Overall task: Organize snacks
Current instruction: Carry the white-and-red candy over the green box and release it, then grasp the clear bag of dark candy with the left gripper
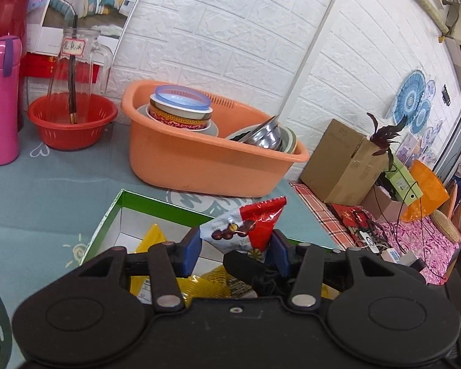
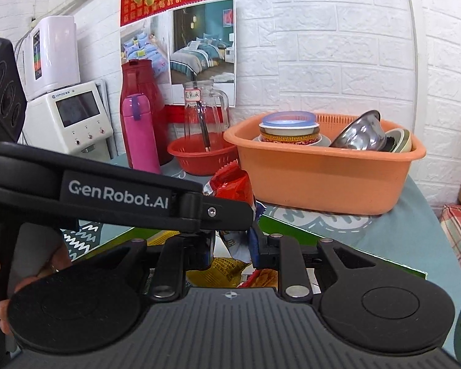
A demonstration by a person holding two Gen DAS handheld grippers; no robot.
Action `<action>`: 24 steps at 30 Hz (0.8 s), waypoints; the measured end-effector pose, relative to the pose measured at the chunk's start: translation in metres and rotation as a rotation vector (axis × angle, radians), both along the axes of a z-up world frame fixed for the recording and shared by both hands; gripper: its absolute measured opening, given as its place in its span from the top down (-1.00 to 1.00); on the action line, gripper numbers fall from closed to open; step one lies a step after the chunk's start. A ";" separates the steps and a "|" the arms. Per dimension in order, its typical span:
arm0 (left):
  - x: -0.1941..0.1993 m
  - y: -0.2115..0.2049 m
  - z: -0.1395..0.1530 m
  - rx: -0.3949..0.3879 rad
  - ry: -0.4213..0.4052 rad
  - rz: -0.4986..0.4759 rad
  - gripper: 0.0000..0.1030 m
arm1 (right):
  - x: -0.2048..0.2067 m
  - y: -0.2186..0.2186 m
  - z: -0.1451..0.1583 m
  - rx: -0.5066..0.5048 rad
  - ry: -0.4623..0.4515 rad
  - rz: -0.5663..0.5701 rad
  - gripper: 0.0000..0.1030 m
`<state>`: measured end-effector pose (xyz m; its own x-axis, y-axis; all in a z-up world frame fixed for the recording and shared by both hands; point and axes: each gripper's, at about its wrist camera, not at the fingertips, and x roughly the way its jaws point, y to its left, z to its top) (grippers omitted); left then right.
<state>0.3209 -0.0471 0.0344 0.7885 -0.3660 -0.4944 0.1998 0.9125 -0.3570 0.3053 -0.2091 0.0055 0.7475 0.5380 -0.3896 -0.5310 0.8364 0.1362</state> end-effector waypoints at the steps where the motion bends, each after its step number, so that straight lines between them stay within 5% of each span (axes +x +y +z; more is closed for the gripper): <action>1: 0.003 0.000 -0.001 0.007 0.000 0.002 -0.61 | 0.003 0.000 -0.001 0.013 0.017 0.002 0.22; 2: 0.006 0.000 -0.003 0.013 0.006 0.001 -0.63 | 0.005 0.001 -0.001 0.020 0.034 0.003 0.19; 4: 0.009 0.001 -0.008 0.012 0.022 0.005 -1.00 | 0.009 0.003 -0.002 0.019 0.066 0.012 -0.02; 6: 0.007 0.003 -0.010 0.012 0.018 0.006 -1.00 | 0.009 0.004 -0.002 0.025 0.065 0.013 -0.52; 7: 0.005 0.004 -0.010 0.012 0.014 0.013 -1.00 | 0.007 0.004 -0.002 0.028 0.053 0.007 -1.00; 16: -0.034 0.033 0.010 -0.010 -0.018 0.074 -1.00 | -0.014 0.008 -0.004 -0.014 -0.002 -0.016 -1.00; 24: -0.093 0.091 0.030 0.055 -0.072 0.220 -1.00 | -0.053 0.012 0.017 0.021 -0.098 -0.002 -1.00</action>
<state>0.2282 0.0442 0.0648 0.8800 -0.1551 -0.4489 0.0167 0.9547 -0.2972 0.2519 -0.1968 0.0220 0.7824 0.5441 -0.3030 -0.5412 0.8348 0.1014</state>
